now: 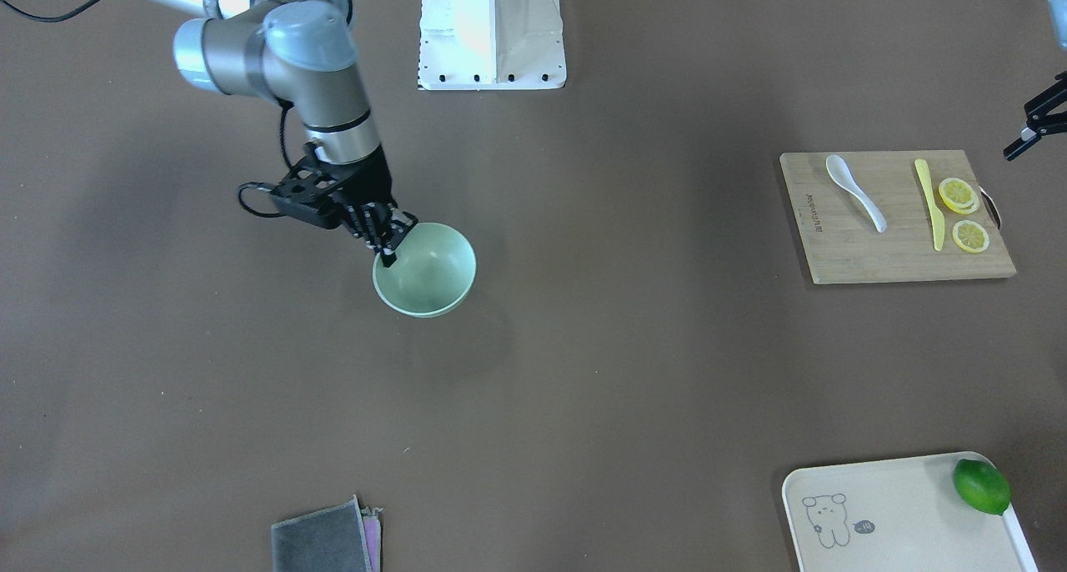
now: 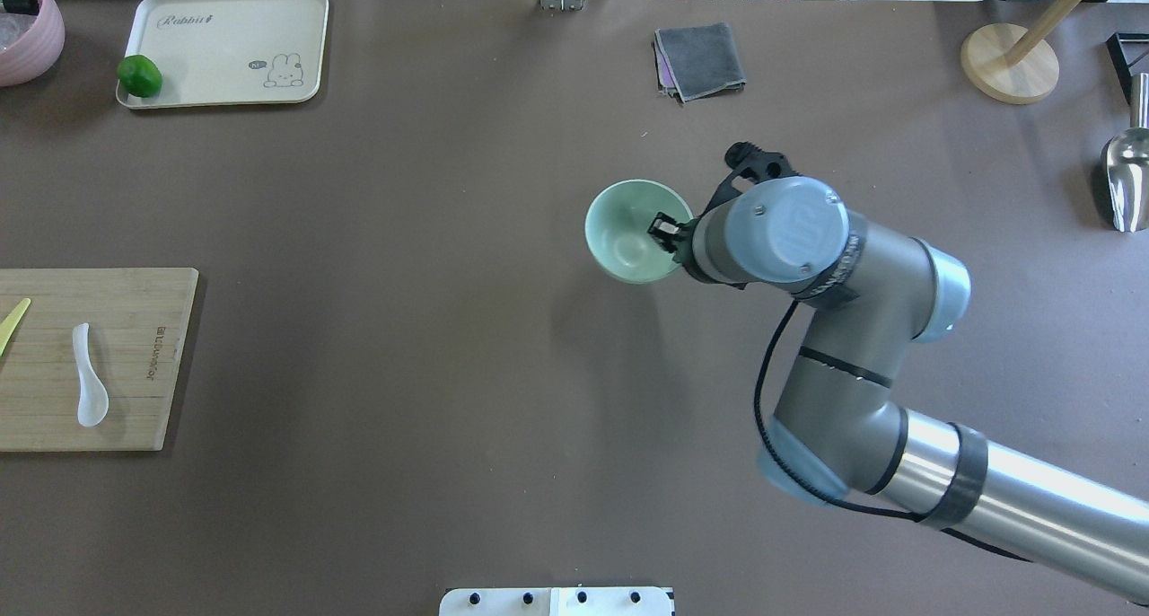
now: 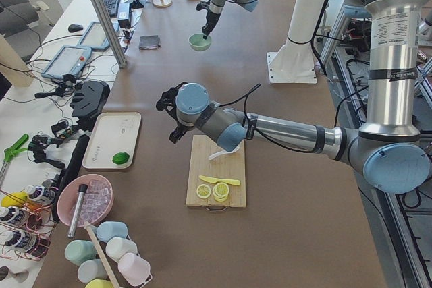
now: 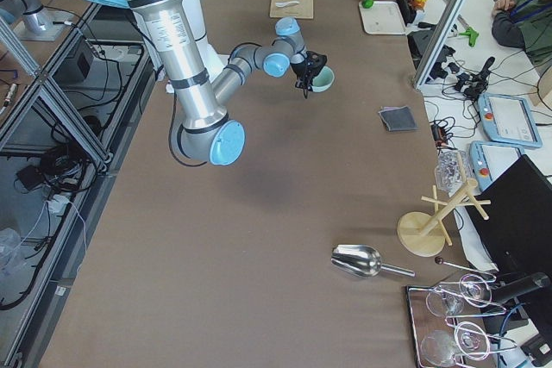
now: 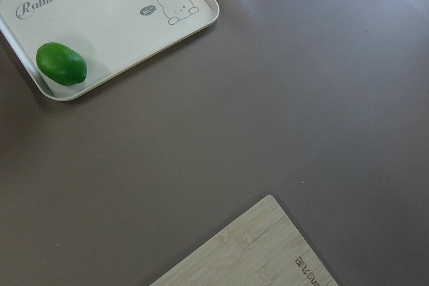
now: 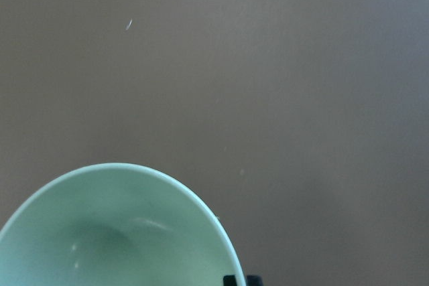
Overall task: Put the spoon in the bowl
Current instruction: 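Slide the bowl with the right gripper toward the table centre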
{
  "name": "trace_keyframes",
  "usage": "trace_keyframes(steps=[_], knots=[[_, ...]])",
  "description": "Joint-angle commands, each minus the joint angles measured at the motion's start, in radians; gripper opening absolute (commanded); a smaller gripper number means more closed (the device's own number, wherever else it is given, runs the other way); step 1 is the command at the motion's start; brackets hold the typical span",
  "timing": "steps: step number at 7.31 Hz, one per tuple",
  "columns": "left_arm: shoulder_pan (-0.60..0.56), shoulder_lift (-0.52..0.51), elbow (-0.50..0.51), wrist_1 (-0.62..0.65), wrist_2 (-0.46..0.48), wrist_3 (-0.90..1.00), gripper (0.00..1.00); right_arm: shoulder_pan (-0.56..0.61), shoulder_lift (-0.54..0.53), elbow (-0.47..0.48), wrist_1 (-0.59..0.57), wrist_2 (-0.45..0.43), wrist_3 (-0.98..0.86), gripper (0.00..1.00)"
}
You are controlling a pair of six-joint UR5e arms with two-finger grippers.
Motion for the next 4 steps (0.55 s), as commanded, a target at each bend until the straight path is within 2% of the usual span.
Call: trace_keyframes(steps=[1, 2, 3, 4], knots=[[0.019, 0.002, 0.002, -0.052, 0.006, -0.06, 0.98, -0.117, 0.161, -0.086, -0.116, -0.075, 0.137, 0.0], [0.031, 0.005, 0.004, -0.085, 0.008, -0.089, 0.98, -0.121, 0.207, -0.154, -0.112, -0.079, 0.148, 0.0], [0.039, 0.007, 0.008, -0.096, 0.008, -0.099, 0.98, -0.122, 0.209, -0.168, -0.112, -0.086, 0.148, 0.38], [0.04, 0.007, 0.008, -0.096, 0.008, -0.1, 0.98, -0.122, 0.212, -0.174, -0.113, -0.115, 0.148, 0.58]])
